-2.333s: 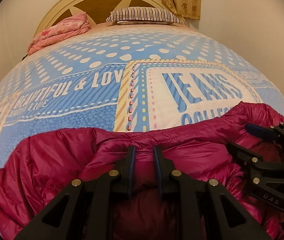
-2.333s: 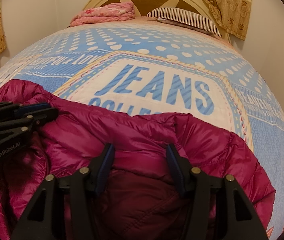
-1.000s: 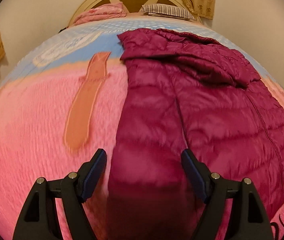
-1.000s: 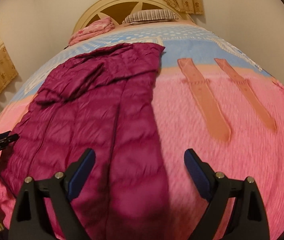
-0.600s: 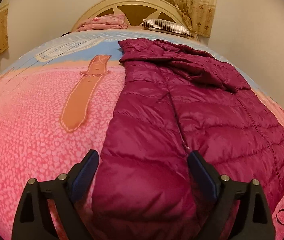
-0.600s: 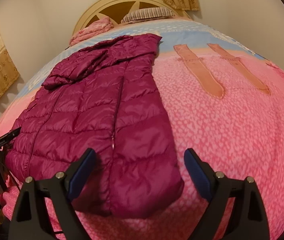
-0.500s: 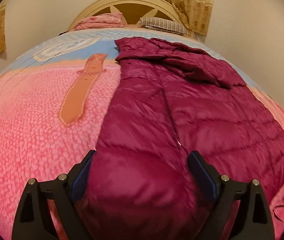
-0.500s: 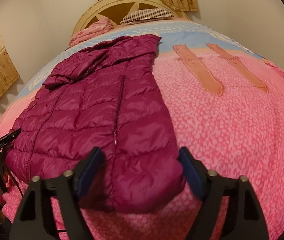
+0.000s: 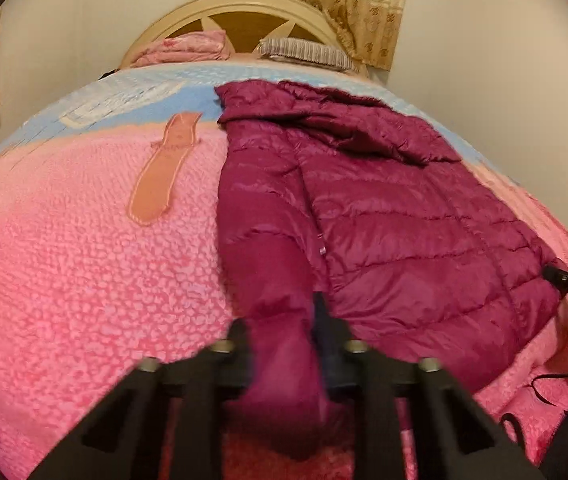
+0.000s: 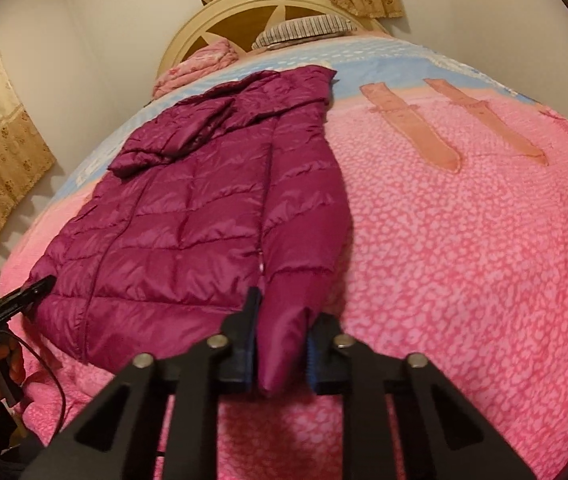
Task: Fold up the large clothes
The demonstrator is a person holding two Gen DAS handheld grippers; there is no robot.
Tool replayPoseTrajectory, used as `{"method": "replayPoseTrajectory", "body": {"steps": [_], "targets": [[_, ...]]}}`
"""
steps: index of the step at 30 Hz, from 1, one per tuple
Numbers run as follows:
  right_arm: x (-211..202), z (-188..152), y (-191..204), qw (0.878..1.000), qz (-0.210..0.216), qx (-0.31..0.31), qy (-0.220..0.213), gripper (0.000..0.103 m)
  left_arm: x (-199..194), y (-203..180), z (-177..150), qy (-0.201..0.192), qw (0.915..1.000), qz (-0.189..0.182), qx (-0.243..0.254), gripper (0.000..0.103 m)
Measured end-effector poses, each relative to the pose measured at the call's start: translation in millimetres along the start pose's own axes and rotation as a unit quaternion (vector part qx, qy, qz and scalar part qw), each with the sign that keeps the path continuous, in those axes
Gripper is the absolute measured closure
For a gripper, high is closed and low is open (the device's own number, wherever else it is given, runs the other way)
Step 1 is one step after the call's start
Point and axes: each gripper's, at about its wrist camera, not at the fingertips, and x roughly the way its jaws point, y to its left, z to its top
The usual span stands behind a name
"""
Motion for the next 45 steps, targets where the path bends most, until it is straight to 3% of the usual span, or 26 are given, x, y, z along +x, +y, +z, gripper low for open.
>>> {"method": "replayPoseTrajectory", "body": {"steps": [7,14,18,22,26,28,32,35,37,38,40,41,42,45], "targets": [[-36,13,7,0.998,0.035,0.0,-0.044,0.09,-66,-1,20,-0.065,0.9957,-0.066,-0.002,0.097],[-120,43,25,0.989,0.078,-0.008,-0.126,0.091,-161,-8,46,-0.128,0.9829,-0.133,-0.004,0.097],[-164,60,39,0.979,0.093,-0.024,-0.178,0.091,-194,-8,65,-0.157,0.9777,-0.14,-0.001,0.097],[-166,87,47,0.974,0.095,-0.041,-0.203,0.091,-162,4,93,-0.156,0.9805,-0.117,0.022,0.097],[-119,126,50,0.978,0.08,-0.046,-0.185,0.092,-93,28,128,-0.129,0.9879,-0.086,0.012,0.096],[-94,143,51,0.981,0.064,-0.041,-0.178,0.092,-70,34,138,-0.132,0.9899,-0.052,0.01,0.093],[-43,174,44,0.985,0.032,-0.025,-0.166,0.092,-6,37,164,-0.098,0.9952,0.003,0.003,0.092],[-10,190,33,0.988,0.017,-0.012,-0.154,0.092,21,41,171,-0.071,0.9973,0.002,-0.015,0.089],[11,200,25,0.99,0.006,0.001,-0.142,0.092,32,49,176,-0.058,0.9977,0.002,-0.037,0.082],[20,205,20,0.991,0.005,0.008,-0.135,0.092,35,57,181,-0.06,0.9963,-0.012,-0.06,0.074],[38,212,13,0.992,-0.012,0.013,-0.125,0.092,34,62,190,-0.077,0.994,-0.008,-0.078,0.046],[45,214,11,0.992,-0.015,0.016,-0.121,0.092,31,64,194,-0.092,0.9925,0.008,-0.081,0.015],[55,217,7,0.993,-0.017,0.02,-0.112,0.092,28,64,198,-0.107,0.9908,0.013,-0.081,0.005],[79,223,3,0.995,-0.028,0.018,-0.097,0.092,30,59,208,-0.11,0.9914,0.013,-0.069,0.006]]}}
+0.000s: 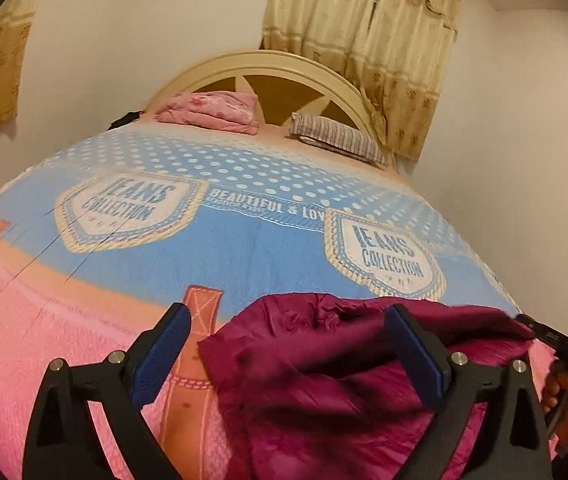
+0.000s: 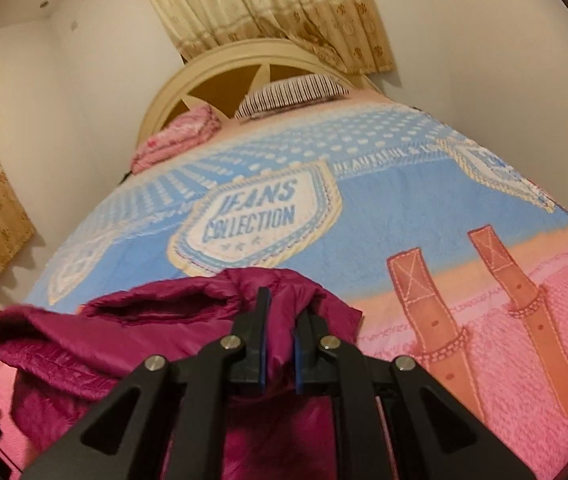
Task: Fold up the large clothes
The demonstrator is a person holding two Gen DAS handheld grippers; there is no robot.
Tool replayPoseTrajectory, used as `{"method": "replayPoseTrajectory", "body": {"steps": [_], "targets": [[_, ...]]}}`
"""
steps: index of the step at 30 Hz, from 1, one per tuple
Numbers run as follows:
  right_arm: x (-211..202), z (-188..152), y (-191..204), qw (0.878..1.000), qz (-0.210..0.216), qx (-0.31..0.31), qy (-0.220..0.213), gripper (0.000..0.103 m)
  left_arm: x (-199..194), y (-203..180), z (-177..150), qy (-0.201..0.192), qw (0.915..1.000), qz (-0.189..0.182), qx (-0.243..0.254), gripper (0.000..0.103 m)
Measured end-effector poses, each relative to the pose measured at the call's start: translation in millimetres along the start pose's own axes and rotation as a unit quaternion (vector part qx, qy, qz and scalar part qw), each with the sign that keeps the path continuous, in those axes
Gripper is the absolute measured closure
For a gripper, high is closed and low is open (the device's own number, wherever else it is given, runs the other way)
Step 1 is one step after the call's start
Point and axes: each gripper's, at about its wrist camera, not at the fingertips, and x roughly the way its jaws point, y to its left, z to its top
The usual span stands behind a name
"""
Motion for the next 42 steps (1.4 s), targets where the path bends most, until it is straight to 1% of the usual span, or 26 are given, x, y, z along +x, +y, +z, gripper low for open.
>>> {"method": "replayPoseTrajectory", "body": {"steps": [3,6,7,8,9,10,11,12,13,14,15,18,20,22,23,24,25,27,28,30,32,35,37,40,42], "targets": [[20,2,5,1.0,-0.009,-0.018,0.005,0.092,8,-12,-1,-0.004,0.9997,0.011,0.021,0.005],[34,8,9,1.0,-0.002,-0.017,0.012,0.091,19,-26,-7,-0.013,0.9987,0.023,0.044,0.005],[37,10,8,1.0,-0.006,-0.013,0.012,0.088,22,-30,-10,-0.014,0.9984,0.025,0.048,0.005],[41,12,7,1.0,-0.008,-0.008,0.012,0.083,26,-33,-11,-0.015,0.9983,0.027,0.049,0.005],[42,15,5,1.0,-0.002,0.002,0.012,0.08,30,-37,-15,-0.017,0.9979,0.034,0.051,0.005],[42,18,2,1.0,0.006,0.012,0.011,0.074,32,-39,-17,-0.022,0.9973,0.044,0.054,0.005],[44,19,0,1.0,0.007,0.017,0.01,0.058,36,-41,-19,-0.027,0.9965,0.052,0.06,0.005],[43,21,1,1.0,0.004,0.022,0.002,0.046,40,-43,-18,-0.028,0.9961,0.055,0.062,0.005],[40,23,1,1.0,0.0,0.026,-0.011,0.02,45,-44,-19,-0.028,0.996,0.058,0.062,0.005],[32,24,1,0.999,0.002,0.029,-0.034,0.009,53,-44,-21,-0.028,0.9955,0.067,0.06,0.005],[27,25,2,0.999,0.004,0.027,-0.046,0.009,59,-44,-21,-0.026,0.9952,0.073,0.059,0.005],[15,24,13,0.998,-0.014,0.014,-0.056,0.009,75,-41,-22,-0.014,0.9953,0.085,0.045,0.005],[7,18,28,0.998,-0.006,0.006,-0.056,0.009,74,-42,-21,0.004,0.9959,0.084,0.032,0.005],[2,3,50,0.999,0.02,-0.015,-0.047,0.009,59,-50,-22,-0.003,0.9959,0.083,0.037,0.005],[-1,-9,68,0.998,0.029,-0.039,-0.039,0.01,48,-57,-25,-0.012,0.9939,0.096,0.052,0.005],[-1,-18,81,0.997,0.033,-0.058,-0.034,0.014,43,-61,-28,-0.014,0.9923,0.107,0.061,0.005],[1,-28,94,0.996,0.036,-0.078,-0.026,0.019,35,-65,-34,-0.011,0.9916,0.111,0.066,0.005],[9,-48,118,0.993,0.045,-0.111,-0.008,0.021,30,-65,-43,0.001,0.9935,0.097,0.061,0.005],[13,-56,126,0.992,0.045,-0.122,-0.001,0.021,30,-66,-48,0.01,0.9935,0.095,0.062,0.005],[23,-64,135,0.99,0.039,-0.135,0.003,0.021,37,-68,-54,0.012,0.9927,0.098,0.07,0.005],[38,-66,138,0.99,0.026,-0.138,0.016,0.021,52,-69,-55,0.009,0.992,0.1,0.077,0.005],[57,-63,132,0.99,-0.007,-0.136,0.03,0.021,79,-68,-53,0.031,0.9915,0.102,0.075,0.005],[69,-61,121,0.991,-0.021,-0.122,0.044,0.021,90,-65,-55,0.034,0.9916,0.105,0.067,0.005],[83,-60,102,0.993,-0.027,-0.098,0.058,0.021,104,-60,-61,0.043,0.992,0.105,0.056,0.005],[87,-63,98,0.993,-0.028,-0.095,0.062,0.021,111,-57,-65,0.048,0.9917,0.108,0.052,0.005]]}}
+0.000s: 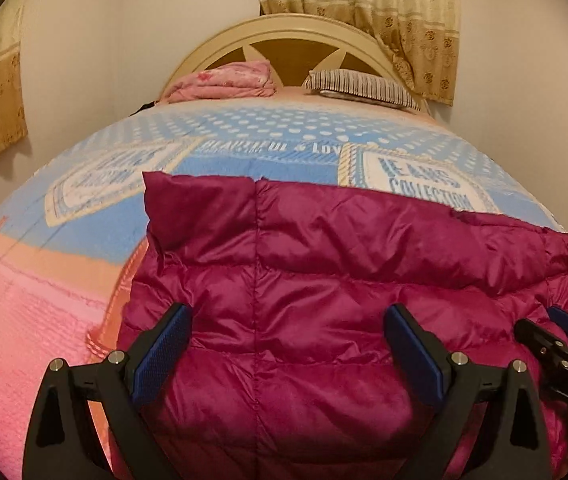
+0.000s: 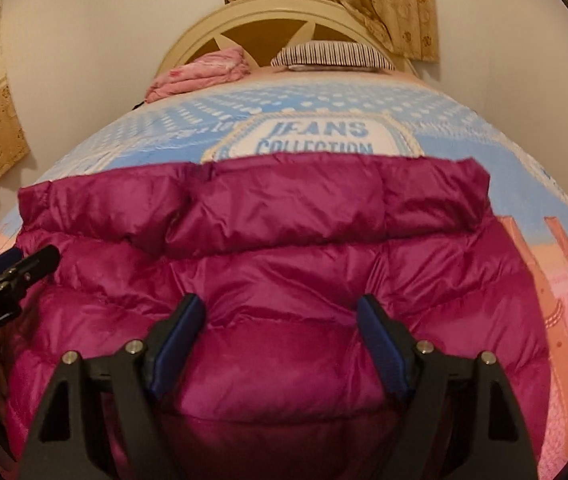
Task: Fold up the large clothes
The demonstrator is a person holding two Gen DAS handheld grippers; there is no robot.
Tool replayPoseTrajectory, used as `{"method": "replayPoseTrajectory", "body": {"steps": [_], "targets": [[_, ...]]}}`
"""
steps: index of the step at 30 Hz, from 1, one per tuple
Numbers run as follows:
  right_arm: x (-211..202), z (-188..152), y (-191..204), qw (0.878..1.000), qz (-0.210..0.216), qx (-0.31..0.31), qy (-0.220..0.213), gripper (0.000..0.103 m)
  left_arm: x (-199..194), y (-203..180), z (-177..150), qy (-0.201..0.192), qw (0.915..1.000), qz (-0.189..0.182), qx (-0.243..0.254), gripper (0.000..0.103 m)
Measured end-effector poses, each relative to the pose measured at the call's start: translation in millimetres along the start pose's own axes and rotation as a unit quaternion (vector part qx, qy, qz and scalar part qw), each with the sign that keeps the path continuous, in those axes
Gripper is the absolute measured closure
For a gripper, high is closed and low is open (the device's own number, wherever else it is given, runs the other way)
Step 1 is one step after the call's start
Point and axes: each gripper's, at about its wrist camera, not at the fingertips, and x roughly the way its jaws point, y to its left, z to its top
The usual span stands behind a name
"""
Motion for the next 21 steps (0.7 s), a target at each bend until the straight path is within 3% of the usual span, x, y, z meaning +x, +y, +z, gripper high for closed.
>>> {"method": "replayPoseTrajectory", "body": {"steps": [9,21], "targets": [[9,-6,-1,1.0,0.001,0.007,0.015,0.02,23,-2,-3,0.045,0.999,-0.004,0.002,0.005],[18,-5,3,1.0,-0.006,0.005,0.027,0.02,28,-2,-6,0.053,0.9986,-0.006,0.001,0.004]]}}
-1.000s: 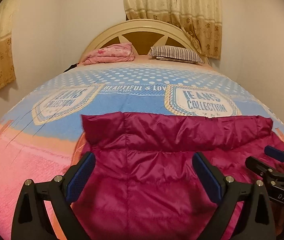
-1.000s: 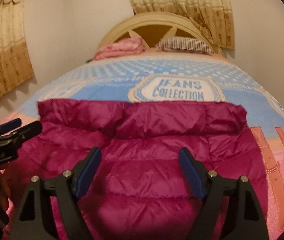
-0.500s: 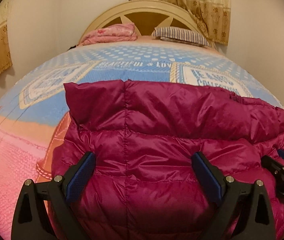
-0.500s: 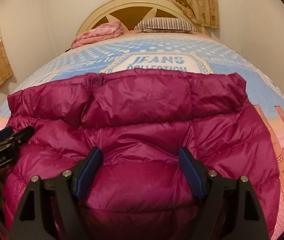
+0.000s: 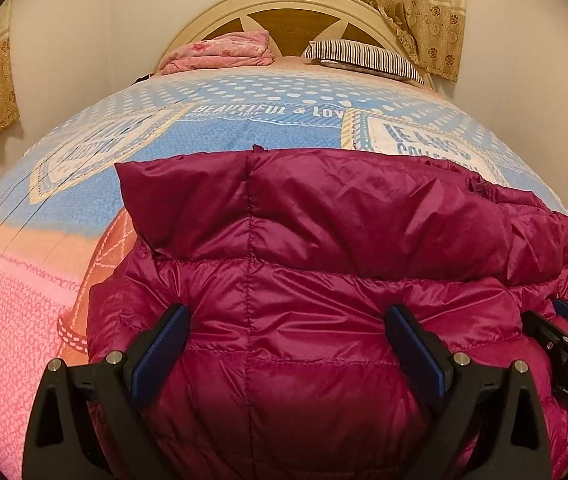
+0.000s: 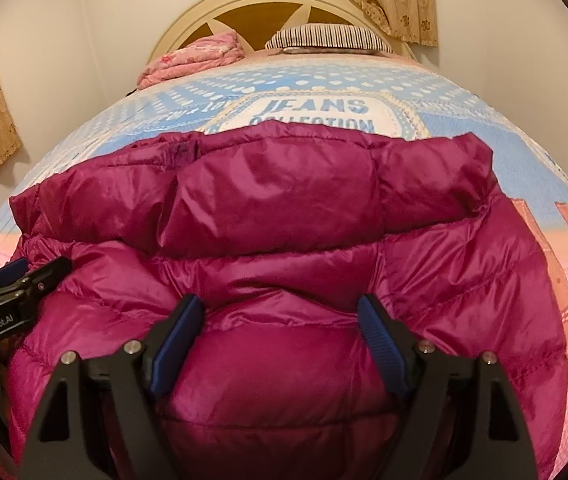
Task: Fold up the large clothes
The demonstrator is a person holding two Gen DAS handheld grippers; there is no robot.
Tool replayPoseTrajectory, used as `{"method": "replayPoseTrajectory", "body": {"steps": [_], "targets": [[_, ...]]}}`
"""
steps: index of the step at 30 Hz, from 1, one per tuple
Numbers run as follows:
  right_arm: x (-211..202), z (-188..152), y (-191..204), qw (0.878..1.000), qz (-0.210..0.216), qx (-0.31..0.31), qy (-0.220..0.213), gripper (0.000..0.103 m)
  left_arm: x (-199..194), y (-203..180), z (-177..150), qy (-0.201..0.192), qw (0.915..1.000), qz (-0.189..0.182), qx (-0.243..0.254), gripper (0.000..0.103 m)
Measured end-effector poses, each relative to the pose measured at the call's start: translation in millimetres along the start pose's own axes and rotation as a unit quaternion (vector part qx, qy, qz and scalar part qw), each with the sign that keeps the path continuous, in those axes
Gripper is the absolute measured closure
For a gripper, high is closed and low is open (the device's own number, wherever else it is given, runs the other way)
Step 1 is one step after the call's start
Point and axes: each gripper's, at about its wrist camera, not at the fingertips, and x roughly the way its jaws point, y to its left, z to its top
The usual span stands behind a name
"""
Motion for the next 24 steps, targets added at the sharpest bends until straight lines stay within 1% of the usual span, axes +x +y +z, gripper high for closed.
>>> {"method": "replayPoseTrajectory", "body": {"steps": [8,24], "targets": [[5,1,2,1.0,-0.004,-0.002,0.007,0.018,5,-1,1,0.009,0.9999,0.004,0.005,0.003],[11,2,5,1.0,-0.012,-0.007,0.016,0.017,7,-2,1,0.014,0.9998,0.011,0.011,0.003]]}}
